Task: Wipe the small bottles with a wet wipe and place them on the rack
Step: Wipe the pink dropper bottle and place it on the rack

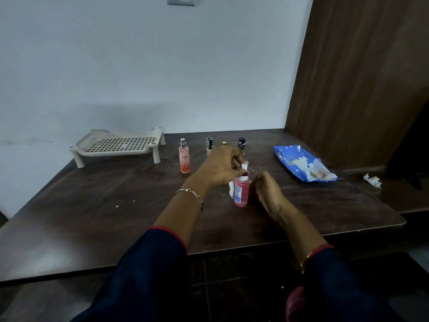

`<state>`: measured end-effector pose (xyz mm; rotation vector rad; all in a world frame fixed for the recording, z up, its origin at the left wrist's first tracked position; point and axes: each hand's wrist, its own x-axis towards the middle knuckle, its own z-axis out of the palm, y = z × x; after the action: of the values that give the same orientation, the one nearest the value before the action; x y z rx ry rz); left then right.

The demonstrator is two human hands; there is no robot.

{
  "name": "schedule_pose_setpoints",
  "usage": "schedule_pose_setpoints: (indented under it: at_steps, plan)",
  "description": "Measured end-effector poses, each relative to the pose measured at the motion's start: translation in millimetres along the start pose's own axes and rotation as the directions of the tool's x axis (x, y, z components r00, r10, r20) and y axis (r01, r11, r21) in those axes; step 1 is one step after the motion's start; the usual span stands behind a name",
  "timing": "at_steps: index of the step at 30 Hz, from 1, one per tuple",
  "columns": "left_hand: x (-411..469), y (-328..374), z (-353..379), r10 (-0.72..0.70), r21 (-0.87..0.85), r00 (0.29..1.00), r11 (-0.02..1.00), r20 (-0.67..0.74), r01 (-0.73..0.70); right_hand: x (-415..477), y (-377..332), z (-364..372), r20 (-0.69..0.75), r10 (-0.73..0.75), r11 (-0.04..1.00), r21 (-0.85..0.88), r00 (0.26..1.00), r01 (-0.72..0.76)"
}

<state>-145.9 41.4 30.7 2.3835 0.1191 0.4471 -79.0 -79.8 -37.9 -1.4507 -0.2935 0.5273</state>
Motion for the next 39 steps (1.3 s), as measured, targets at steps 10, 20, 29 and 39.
schedule_pose_setpoints:
  at_steps: [10, 20, 29, 39]
  plan:
    - [3.0, -0.2, 3.1, 0.017, 0.027, 1.0, 0.999, 0.007, -0.017, 6.4, -12.9, 1.8, 0.207, 0.06, 0.99, 0.113, 0.976, -0.085]
    - [5.2, -9.6, 12.6, -0.013, -0.054, 1.0, 0.998, -0.017, 0.012, -8.6, 17.5, -6.8, -0.106, -0.202, 0.873, -0.47, 0.974, 0.13]
    - [5.5, -11.6, 15.2, -0.035, -0.103, 0.999, 0.994, -0.025, 0.033, -32.2, 23.6, -0.1, -0.27, -0.543, 0.756, -0.569, 0.795, 0.323]
    - [1.0, -10.0, 14.5, -0.031, -0.177, 1.0, 0.984, -0.006, 0.029, -33.2, 12.6, -1.0, -0.021, -0.719, 0.456, -0.769, 0.695, 0.448]
